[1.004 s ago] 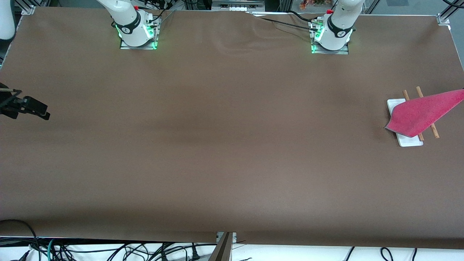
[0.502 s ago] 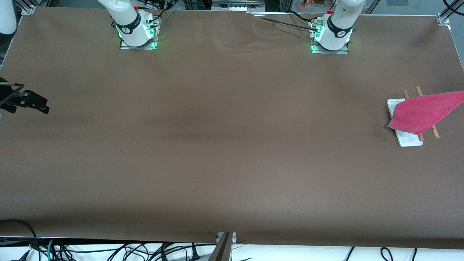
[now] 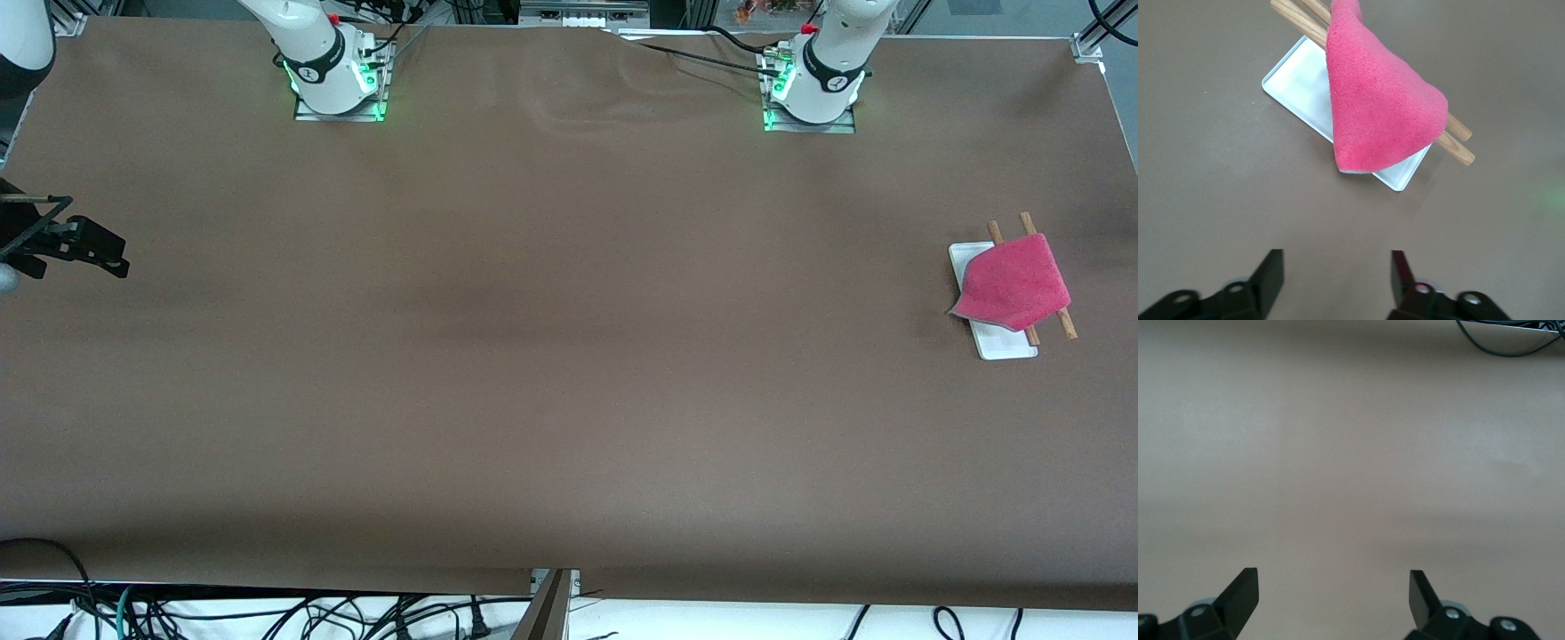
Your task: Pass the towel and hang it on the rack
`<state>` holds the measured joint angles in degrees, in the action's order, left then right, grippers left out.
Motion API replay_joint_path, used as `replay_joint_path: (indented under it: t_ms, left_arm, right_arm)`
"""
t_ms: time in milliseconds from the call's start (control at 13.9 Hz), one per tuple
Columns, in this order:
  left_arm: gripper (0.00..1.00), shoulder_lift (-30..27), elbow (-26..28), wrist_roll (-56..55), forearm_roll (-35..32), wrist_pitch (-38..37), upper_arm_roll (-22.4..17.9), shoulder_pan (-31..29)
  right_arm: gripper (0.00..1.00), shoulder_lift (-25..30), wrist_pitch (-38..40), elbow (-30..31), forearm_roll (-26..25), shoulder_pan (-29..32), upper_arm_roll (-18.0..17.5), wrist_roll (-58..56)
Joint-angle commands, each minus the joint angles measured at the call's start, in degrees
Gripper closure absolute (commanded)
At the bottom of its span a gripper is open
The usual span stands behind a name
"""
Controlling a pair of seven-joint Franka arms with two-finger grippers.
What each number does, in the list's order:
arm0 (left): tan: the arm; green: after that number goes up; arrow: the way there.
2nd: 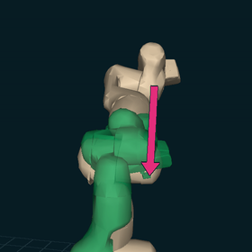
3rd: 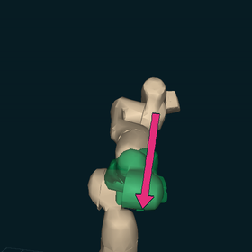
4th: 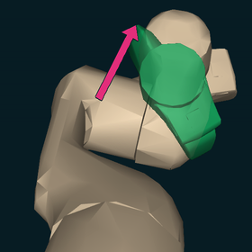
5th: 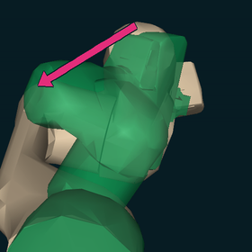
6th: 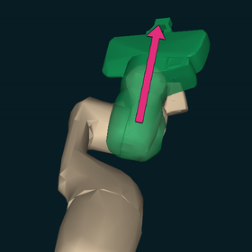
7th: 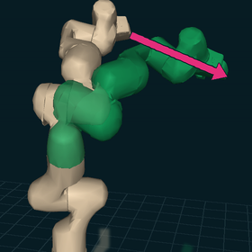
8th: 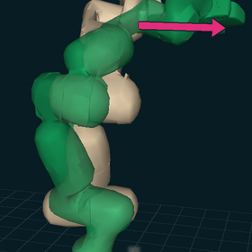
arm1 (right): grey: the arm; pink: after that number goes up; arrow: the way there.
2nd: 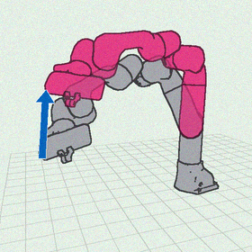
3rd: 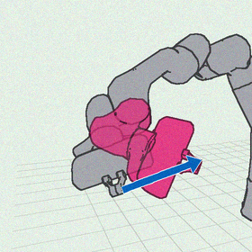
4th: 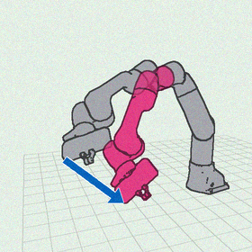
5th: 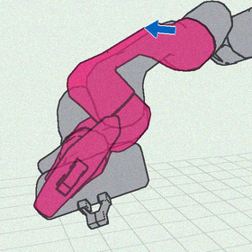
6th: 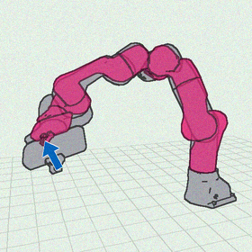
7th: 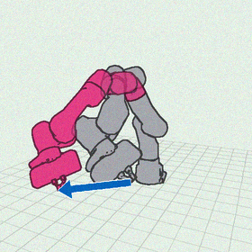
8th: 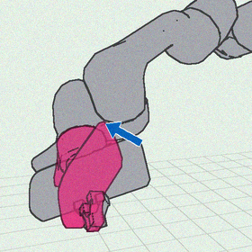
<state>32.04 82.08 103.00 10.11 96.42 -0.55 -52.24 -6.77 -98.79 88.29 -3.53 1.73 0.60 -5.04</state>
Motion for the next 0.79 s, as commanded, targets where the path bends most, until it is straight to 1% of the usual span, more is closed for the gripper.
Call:
replay_joint_path:
  t_ms: [0,143,215,287,502,717]
  left_arm:
    - [0.00,2.32,-4.20,1.15,-0.18,-0.53,0.81,-0.59]
    - [0.00,2.07,-5.96,0.19,-0.18,-0.88,1.34,0.03]
    - [0.00,1.89,-7.01,-1.56,-0.44,-1.06,1.60,1.34]
    - [0.00,1.89,-8.24,-4.53,-0.79,-1.50,1.60,3.18]
    - [0.00,1.45,-12.37,-16.39,-0.97,-6.41,1.60,8.54]
    - [0.00,-0.12,-13.35,-25.10,-1.23,-8.00,1.25,14.26]
  right_arm:
    - [0.00,-0.26,0.00,-0.93,-0.51,0.12,-0.34,-0.41]
    - [0.00,-0.35,-0.27,-0.93,-0.60,0.12,-0.34,-0.67]
    - [0.00,-0.35,-0.27,-0.93,-0.60,0.03,-0.34,-0.67]
    - [0.00,-0.35,-0.01,-0.93,-0.51,0.03,-0.34,-0.58]
    - [0.00,-0.35,0.08,-0.93,-0.51,0.03,-0.34,-0.58]
    - [0.00,-0.35,0.08,-0.93,-0.51,0.03,-0.34,-0.58]
